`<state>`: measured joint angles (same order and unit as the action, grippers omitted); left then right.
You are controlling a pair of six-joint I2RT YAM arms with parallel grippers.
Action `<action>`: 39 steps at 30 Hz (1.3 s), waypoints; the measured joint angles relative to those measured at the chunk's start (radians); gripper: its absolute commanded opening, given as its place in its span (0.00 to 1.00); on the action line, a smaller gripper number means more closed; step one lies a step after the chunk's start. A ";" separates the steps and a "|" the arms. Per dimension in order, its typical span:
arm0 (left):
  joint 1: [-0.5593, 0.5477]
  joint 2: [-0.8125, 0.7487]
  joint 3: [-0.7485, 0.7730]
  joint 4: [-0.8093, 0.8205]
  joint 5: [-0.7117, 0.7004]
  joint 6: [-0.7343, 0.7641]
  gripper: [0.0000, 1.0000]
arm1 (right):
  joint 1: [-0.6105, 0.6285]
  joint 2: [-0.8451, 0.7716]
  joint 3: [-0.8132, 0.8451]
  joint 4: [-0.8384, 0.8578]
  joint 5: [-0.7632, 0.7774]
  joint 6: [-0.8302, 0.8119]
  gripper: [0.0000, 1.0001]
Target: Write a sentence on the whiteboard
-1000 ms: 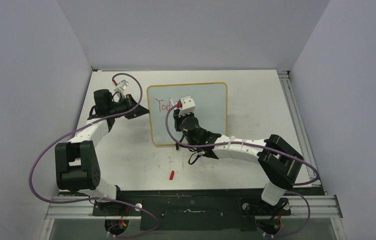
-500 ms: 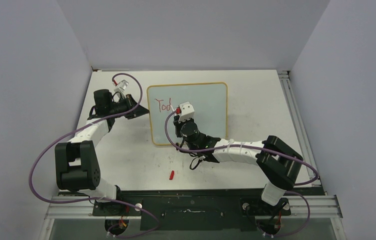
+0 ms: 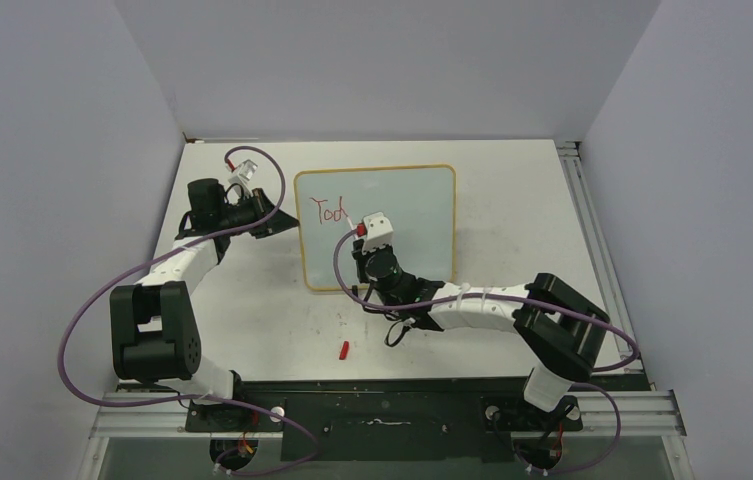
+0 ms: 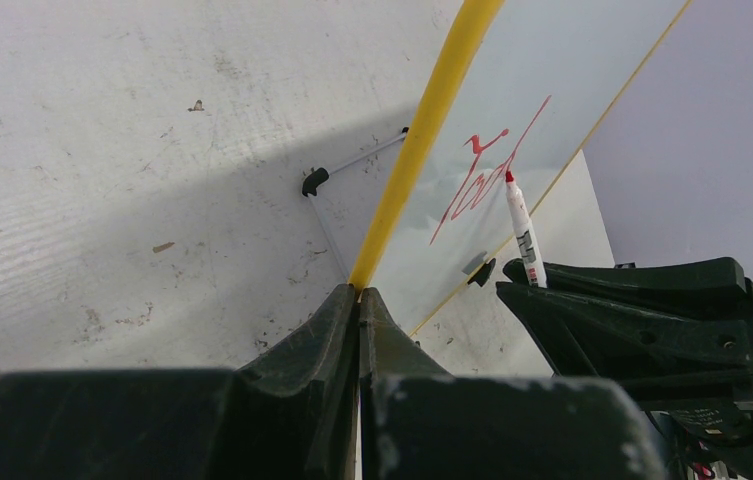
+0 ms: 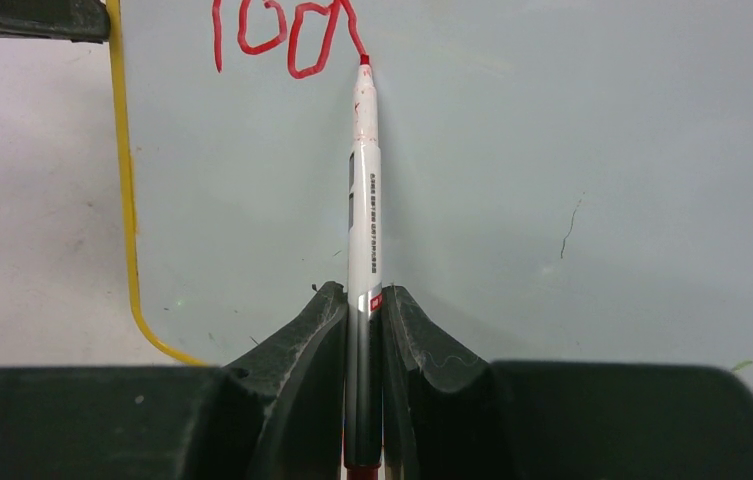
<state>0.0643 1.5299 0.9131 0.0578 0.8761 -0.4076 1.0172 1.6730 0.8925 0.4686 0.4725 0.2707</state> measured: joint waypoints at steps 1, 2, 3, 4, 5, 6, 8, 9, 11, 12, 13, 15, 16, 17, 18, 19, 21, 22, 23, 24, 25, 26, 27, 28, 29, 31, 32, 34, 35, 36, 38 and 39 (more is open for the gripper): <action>0.000 0.000 0.000 0.000 0.000 0.000 0.00 | 0.000 0.000 -0.003 -0.002 0.000 0.002 0.05; 0.000 0.000 0.000 0.000 0.000 0.000 0.00 | 0.000 -0.001 -0.006 -0.003 0.000 0.003 0.05; 0.000 0.000 0.000 0.000 0.000 0.000 0.00 | 0.001 -0.003 -0.008 -0.006 0.000 0.003 0.05; 0.000 0.000 0.000 0.000 0.000 0.000 0.00 | 0.003 -0.006 -0.011 -0.008 0.001 0.004 0.05; 0.000 0.000 0.000 0.000 0.000 0.000 0.00 | 0.005 -0.011 -0.013 -0.012 0.002 0.005 0.05; 0.000 -0.001 0.000 0.000 0.002 0.000 0.00 | 0.005 -0.015 -0.014 -0.014 0.004 0.006 0.05; 0.000 -0.003 0.000 0.000 0.004 -0.001 0.00 | 0.006 -0.022 -0.016 -0.018 0.007 0.006 0.05; 0.000 -0.004 0.000 0.000 0.004 0.000 0.00 | 0.006 -0.026 -0.018 -0.021 0.009 0.006 0.05; 0.000 -0.005 0.000 0.000 0.004 -0.001 0.00 | 0.006 -0.038 -0.020 -0.030 0.011 0.006 0.05; -0.001 -0.006 0.000 0.000 0.004 0.000 0.00 | 0.006 -0.044 -0.020 -0.032 0.011 0.006 0.05; -0.001 -0.006 0.000 0.000 0.003 0.000 0.00 | 0.006 -0.051 -0.020 -0.034 0.010 0.005 0.05; -0.002 -0.006 0.000 0.000 0.003 0.000 0.00 | 0.011 -0.071 -0.020 -0.037 0.008 0.002 0.05; -0.002 -0.006 0.000 0.000 0.003 0.000 0.00 | 0.013 -0.082 -0.020 -0.039 0.004 -0.001 0.05; -0.002 -0.006 0.000 0.000 0.003 0.000 0.00 | 0.018 -0.095 -0.020 -0.040 0.002 -0.004 0.05; -0.002 -0.006 0.000 0.000 0.003 0.000 0.00 | 0.023 -0.108 -0.020 -0.042 -0.003 -0.008 0.05; -0.002 -0.007 0.000 0.000 0.003 0.000 0.00 | 0.026 -0.120 -0.020 -0.045 -0.006 -0.011 0.05; -0.002 -0.009 0.000 0.000 0.003 0.000 0.00 | 0.034 -0.152 -0.020 -0.057 -0.017 -0.017 0.05; -0.003 -0.010 0.000 0.000 0.003 0.000 0.00 | 0.037 -0.166 -0.020 -0.062 -0.021 -0.018 0.05; -0.003 -0.011 -0.001 0.000 0.003 0.000 0.00 | 0.038 -0.180 -0.020 -0.068 -0.027 -0.020 0.05; -0.003 -0.012 -0.002 0.000 0.003 0.000 0.00 | 0.039 -0.193 -0.020 -0.075 -0.034 -0.021 0.05; -0.003 -0.013 -0.003 0.000 0.002 0.000 0.00 | 0.039 -0.203 -0.019 -0.083 -0.039 -0.021 0.05; -0.003 -0.014 -0.003 0.000 0.002 0.000 0.00 | 0.039 -0.212 -0.018 -0.092 -0.046 -0.021 0.05; -0.003 -0.015 -0.004 0.000 0.001 0.000 0.00 | 0.038 -0.218 -0.017 -0.103 -0.052 -0.021 0.05; -0.003 -0.016 -0.004 0.000 0.000 0.000 0.00 | 0.037 -0.223 -0.014 -0.115 -0.062 -0.021 0.05; -0.004 -0.016 -0.004 0.000 -0.002 0.000 0.00 | 0.034 -0.226 -0.011 -0.129 -0.073 -0.021 0.05; -0.005 -0.017 -0.004 -0.001 -0.006 0.000 0.00 | 0.026 -0.228 -0.007 -0.152 -0.103 -0.021 0.05; -0.006 -0.018 -0.004 -0.001 -0.009 0.000 0.00 | 0.018 -0.228 -0.006 -0.163 -0.122 -0.021 0.05; -0.009 -0.019 -0.004 -0.003 -0.018 0.002 0.00 | -0.005 -0.228 -0.003 -0.183 -0.156 -0.021 0.05; -0.011 -0.021 -0.004 -0.006 -0.024 0.004 0.00 | -0.018 -0.228 -0.002 -0.192 -0.174 -0.021 0.05; -0.013 -0.023 -0.004 -0.009 -0.031 0.005 0.00 | -0.032 -0.228 -0.002 -0.198 -0.188 -0.021 0.05; -0.015 -0.025 -0.004 -0.012 -0.038 0.009 0.00 | -0.052 -0.228 -0.002 -0.209 -0.214 -0.024 0.05; -0.016 -0.025 -0.004 -0.012 -0.040 0.009 0.00 | -0.061 -0.228 -0.002 -0.212 -0.224 -0.025 0.05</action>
<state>0.0486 1.5051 0.9089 0.0456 0.8360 -0.3985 0.9558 1.4448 0.8902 0.2569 0.2489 0.2455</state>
